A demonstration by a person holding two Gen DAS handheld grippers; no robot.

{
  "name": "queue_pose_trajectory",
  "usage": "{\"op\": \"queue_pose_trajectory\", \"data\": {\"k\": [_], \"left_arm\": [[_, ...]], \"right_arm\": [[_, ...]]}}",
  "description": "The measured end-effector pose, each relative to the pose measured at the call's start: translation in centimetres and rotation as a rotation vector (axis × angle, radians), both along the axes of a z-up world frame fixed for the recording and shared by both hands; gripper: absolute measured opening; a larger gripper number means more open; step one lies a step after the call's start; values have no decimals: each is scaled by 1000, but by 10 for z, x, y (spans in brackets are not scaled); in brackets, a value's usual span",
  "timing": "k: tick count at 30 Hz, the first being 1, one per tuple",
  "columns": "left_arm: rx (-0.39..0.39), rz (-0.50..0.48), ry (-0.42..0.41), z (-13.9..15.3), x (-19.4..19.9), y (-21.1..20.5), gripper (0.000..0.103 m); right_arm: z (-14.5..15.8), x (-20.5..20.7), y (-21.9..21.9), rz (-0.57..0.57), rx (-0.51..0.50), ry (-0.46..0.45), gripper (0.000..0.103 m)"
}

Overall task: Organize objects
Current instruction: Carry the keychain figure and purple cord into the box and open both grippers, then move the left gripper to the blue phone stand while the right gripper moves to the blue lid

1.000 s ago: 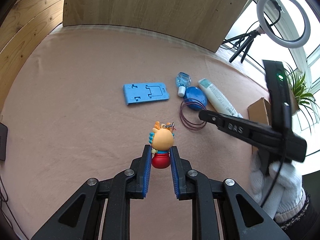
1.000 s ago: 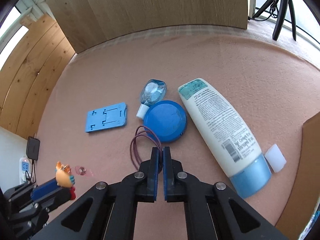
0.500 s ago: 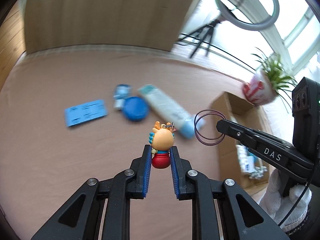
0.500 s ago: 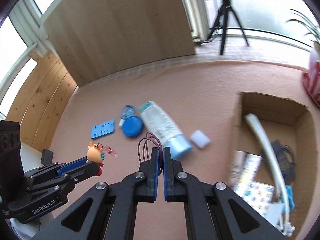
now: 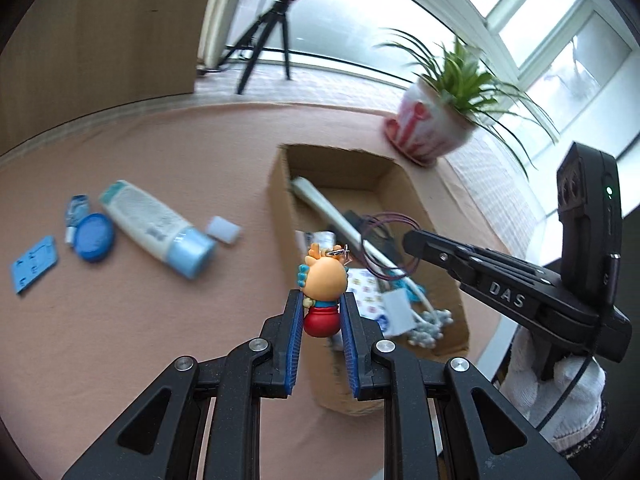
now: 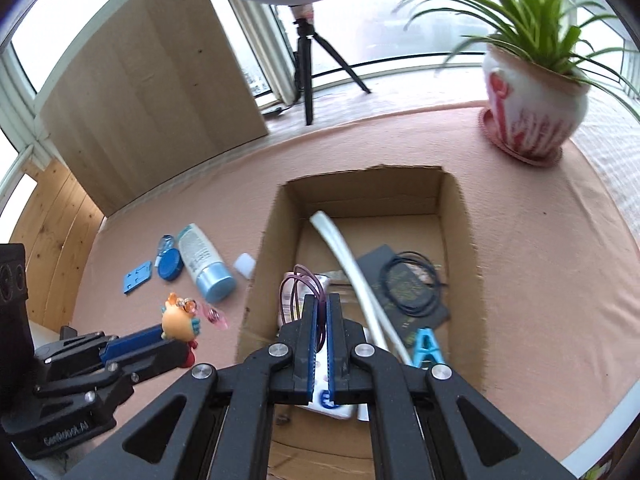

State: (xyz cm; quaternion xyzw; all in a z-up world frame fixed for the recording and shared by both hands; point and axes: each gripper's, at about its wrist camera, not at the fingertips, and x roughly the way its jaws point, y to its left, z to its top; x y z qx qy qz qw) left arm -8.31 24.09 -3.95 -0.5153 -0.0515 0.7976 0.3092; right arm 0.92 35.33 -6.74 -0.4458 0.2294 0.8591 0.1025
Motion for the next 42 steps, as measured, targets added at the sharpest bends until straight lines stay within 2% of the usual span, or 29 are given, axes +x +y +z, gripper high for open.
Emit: {"op": "queue_pose_trajectory", "data": {"k": [6, 13, 14, 15, 17, 19, 30, 37, 42], "left_arm": [[-15, -85, -19, -5, 23, 43, 20], [-14, -92, -39, -8, 30, 49, 21], [-17, -88, -41, -8, 29, 48, 26], [-20, -78, -38, -8, 29, 45, 30], [-30, -61, -24, -7, 29, 39, 31], [-38, -43, -22, -8, 27, 32, 31], [-81, 121, -41, -16, 6, -50, 31], [-113, 249, -57, -23, -22, -126, 31], [-124, 345, -98, -37, -53, -190, 32]], "right_arm": [[-3, 18, 20, -38, -4, 1, 4], [-5, 26, 27, -48, -2, 2, 5], [-5, 27, 27, -53, 0, 1, 8], [-6, 27, 28, -55, -5, -3, 18], [-8, 28, 28, -65, -22, -1, 32], [-7, 28, 25, -62, -21, 0, 33], [-1, 6, -16, 30, -74, 25, 33], [-3, -15, -54, 93, -125, 26, 33], [-4, -33, -82, 133, -137, 19, 34]]}}
